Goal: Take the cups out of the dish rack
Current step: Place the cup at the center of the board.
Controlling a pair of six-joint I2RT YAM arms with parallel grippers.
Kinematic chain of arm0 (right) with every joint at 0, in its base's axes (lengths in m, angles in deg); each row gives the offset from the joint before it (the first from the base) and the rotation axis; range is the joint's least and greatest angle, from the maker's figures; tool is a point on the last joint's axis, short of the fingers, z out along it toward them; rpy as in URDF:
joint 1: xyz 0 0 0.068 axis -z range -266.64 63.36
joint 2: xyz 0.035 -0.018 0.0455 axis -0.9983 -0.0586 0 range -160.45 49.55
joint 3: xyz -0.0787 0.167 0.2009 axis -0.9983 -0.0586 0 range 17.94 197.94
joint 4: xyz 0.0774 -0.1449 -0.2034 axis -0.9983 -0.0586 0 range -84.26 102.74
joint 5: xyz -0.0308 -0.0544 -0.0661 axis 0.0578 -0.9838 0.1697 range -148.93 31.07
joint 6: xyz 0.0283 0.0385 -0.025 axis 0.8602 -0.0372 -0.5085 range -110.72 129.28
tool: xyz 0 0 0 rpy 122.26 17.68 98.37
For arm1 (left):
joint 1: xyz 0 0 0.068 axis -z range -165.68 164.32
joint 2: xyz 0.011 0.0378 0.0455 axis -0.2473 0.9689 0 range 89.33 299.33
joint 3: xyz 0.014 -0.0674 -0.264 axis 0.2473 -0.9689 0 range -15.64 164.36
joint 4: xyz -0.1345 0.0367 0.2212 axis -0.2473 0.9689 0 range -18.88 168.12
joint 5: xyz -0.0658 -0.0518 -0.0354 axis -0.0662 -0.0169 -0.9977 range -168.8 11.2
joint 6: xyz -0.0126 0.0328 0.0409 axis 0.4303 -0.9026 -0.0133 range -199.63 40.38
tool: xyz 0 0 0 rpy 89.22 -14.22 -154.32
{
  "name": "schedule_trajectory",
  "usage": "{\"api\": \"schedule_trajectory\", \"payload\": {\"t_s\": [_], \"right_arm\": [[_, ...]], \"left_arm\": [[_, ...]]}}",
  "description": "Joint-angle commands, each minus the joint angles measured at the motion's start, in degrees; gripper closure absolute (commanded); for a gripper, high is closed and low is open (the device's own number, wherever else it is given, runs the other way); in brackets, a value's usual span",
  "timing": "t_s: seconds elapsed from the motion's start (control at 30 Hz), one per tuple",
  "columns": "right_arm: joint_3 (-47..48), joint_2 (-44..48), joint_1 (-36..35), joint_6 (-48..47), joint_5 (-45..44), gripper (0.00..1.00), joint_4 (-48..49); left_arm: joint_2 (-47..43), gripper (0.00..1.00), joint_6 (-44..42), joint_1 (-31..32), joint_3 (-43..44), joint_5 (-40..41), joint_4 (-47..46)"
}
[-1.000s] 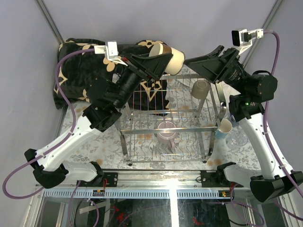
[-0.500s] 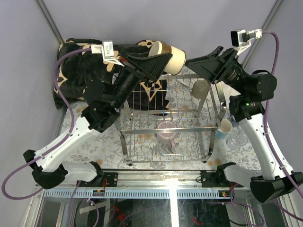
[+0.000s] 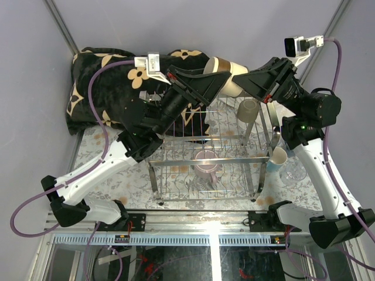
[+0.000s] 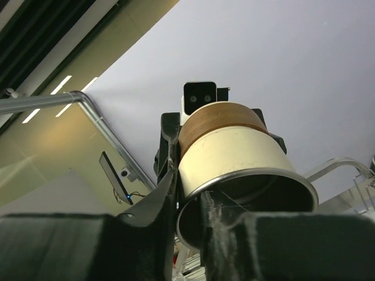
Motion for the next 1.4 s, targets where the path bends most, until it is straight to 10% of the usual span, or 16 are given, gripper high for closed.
{"api": "schedule_trajectory", "payload": {"t_s": [0.0,0.1,0.27,0.43,0.8,1.03,1.37], "right_arm": [[0.5,0.9,-0.3,0.2,0.1,0.87,4.6],[0.5,1.4,-0.3,-0.4,-0.5,1.0,3.7],[1.9,2.6,-0.3,-4.7,-0.7,1.0,-1.5],[5.2,4.3,-0.3,-13.1,-0.7,1.0,-11.9],[7.9,8.3,-0.3,-31.9,-11.0,1.0,-30.1],[17.5,5.1,-0.3,-52.9,-28.7,1.0,-51.6],[24.6,-2.5,-0.2,-66.0,-54.4,1.0,-58.1]], "left_arm": [[-0.4,1.0,-0.2,0.5,1.5,-0.4,-3.4],[-1.1,0.95,-0.6,0.6,1.3,-0.2,-3.1],[-3.1,0.5,-2.9,0.6,0.9,1.3,-1.2],[-6.9,0.26,-6.5,0.5,-0.7,4.9,1.1],[-13.4,0.15,-9.9,-0.4,-5.2,9.7,4.6],[-17.0,0.15,-12.1,-0.6,-6.9,11.0,8.8],[-20.8,0.14,-15.1,-0.8,-9.0,12.8,11.2]]}}
